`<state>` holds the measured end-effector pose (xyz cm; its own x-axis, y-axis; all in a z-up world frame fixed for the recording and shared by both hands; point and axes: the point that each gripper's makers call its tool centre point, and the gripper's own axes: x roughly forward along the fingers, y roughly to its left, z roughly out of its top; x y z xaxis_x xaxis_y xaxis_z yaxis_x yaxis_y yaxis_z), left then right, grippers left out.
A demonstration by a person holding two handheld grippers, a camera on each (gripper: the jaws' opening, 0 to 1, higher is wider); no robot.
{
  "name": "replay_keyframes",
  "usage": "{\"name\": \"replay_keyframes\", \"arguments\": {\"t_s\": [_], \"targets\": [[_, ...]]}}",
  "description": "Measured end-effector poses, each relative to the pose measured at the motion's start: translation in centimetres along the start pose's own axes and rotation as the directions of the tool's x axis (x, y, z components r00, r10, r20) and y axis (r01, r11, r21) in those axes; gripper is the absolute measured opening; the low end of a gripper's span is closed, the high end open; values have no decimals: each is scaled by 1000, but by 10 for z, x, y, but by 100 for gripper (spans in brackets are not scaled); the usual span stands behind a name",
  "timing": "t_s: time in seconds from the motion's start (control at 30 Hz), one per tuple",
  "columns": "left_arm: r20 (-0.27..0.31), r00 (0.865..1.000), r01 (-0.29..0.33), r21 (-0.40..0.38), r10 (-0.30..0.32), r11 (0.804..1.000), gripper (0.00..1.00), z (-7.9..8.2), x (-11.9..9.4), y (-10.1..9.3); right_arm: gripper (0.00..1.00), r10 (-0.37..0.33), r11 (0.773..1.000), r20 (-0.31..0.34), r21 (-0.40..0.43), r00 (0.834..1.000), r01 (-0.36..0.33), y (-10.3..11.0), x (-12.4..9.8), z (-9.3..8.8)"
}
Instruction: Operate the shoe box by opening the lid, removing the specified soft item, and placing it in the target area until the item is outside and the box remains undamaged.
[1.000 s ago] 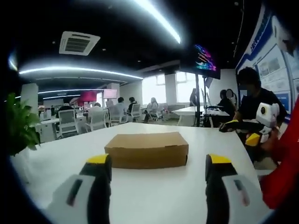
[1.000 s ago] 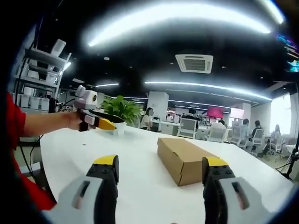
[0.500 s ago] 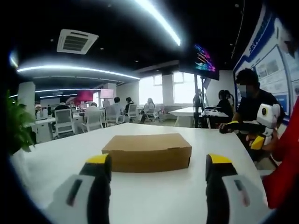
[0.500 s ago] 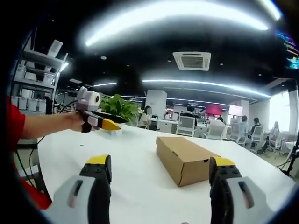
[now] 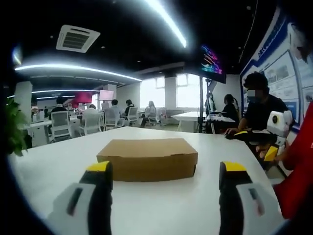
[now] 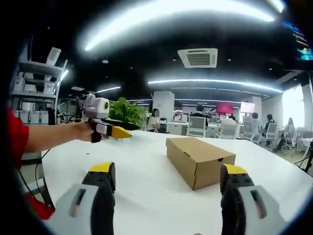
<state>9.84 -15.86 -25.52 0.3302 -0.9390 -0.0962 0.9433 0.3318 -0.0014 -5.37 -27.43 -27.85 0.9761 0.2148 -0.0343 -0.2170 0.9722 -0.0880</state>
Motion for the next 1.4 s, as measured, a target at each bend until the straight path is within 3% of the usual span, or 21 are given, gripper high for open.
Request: {"name": "replay_keyframes", "arguments": {"t_s": [0.3,0.8,1.1,1.23,1.4], "targets": [[-12,999,-35,1,36,999,99,-3,10,18,95,-69,997,-20,-27,997,68,-18,5,0],[-25,999,-32,23,33,999,99,0,24,37,89,-103,989,50,-104,993,107,-18,20,18],[-36,999,-29,35,30,999,99,-5,35,58,89,-113,991,10,-76,994,113,-23,36,9],[-34,999,-28,26,29,999,99,-13,42,70,85,-131,984,-28,-123,991,126,-29,41,1],[-50,998,-26,28,28,999,99,-26,52,74,87,-126,990,-56,-78,990,122,-33,47,-8]]}}
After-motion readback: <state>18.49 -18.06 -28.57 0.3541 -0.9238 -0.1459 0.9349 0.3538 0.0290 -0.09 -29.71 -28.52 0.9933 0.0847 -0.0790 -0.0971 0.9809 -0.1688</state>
